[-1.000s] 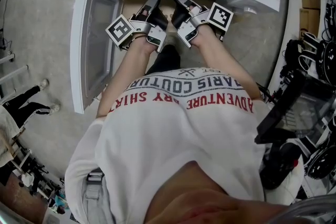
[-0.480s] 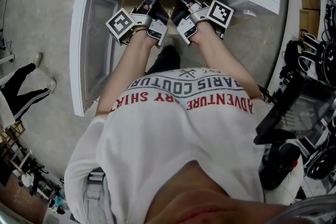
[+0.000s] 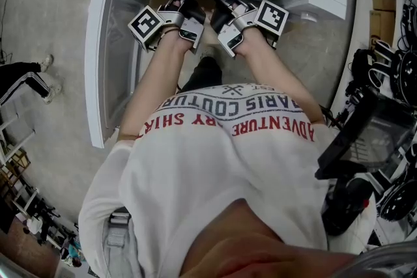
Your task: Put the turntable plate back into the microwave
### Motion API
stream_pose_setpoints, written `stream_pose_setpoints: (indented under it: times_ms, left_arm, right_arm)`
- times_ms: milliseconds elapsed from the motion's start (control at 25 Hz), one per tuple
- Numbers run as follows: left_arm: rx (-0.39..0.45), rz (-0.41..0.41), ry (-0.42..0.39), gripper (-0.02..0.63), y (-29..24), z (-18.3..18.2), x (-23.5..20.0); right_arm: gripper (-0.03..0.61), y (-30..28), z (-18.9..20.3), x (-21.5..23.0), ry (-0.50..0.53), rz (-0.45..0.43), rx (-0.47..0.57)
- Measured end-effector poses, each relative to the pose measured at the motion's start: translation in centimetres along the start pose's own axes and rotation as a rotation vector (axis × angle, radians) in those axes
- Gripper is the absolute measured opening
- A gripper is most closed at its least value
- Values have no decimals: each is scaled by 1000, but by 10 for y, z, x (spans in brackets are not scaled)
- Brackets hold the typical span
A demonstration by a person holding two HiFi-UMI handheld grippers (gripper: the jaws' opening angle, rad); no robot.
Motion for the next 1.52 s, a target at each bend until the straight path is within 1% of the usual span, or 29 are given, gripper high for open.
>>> stream_pose_setpoints:
  times_ms: [120,280,400,640,800,880,960,1120,1240,1320,1400,1520]
  left_arm:
    - [-3,-31,-43,26,-2,-3,0]
    - [-15,-83,-95,26,-3,-3,2]
    - [-32,-108,-143,26,-4,-4,6]
    - [-63,-129,-181,27,-4,-7,10]
    - [-96,-105,-208,26,-2,-3,14]
    - [-122,-109,-233,26,0,0,13]
    - [-133,-111,-231,26,2,2,9]
    - [-143,-101,-197,26,3,4,5]
    - [-163,-93,-208,26,5,10,3]
    - [-193,-101,-250,24,8,15,3]
    - [-231,-108,-317,2,14,22,6]
    - [-291,-108,-424,1,30,40,18]
  right_arm:
    - [32,-3,-3,-3,20,5,12]
    - [2,-4,-2,4,24,60,14]
    - [2,-7,-1,7,19,71,12]
    - [2,-13,-2,9,18,62,20]
    - [2,-14,-2,8,4,63,29]
    - [2,-15,0,8,1,59,27]
    - [2,-16,1,8,3,55,28]
    - [2,-13,2,9,-3,54,39]
    - [2,-4,7,11,-5,57,28]
    - [2,3,13,11,13,56,10]
    - [2,14,21,9,43,53,-13]
    - [2,41,37,0,103,44,-50]
Point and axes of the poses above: the fingertips, and each gripper's own axes: y backward along the fingers, x to its right, z out of its underside, the point moved 9 cm from there along y, backward along the fingers, and after that the axes turned 7 degrees about z, right-handed, at the moved point
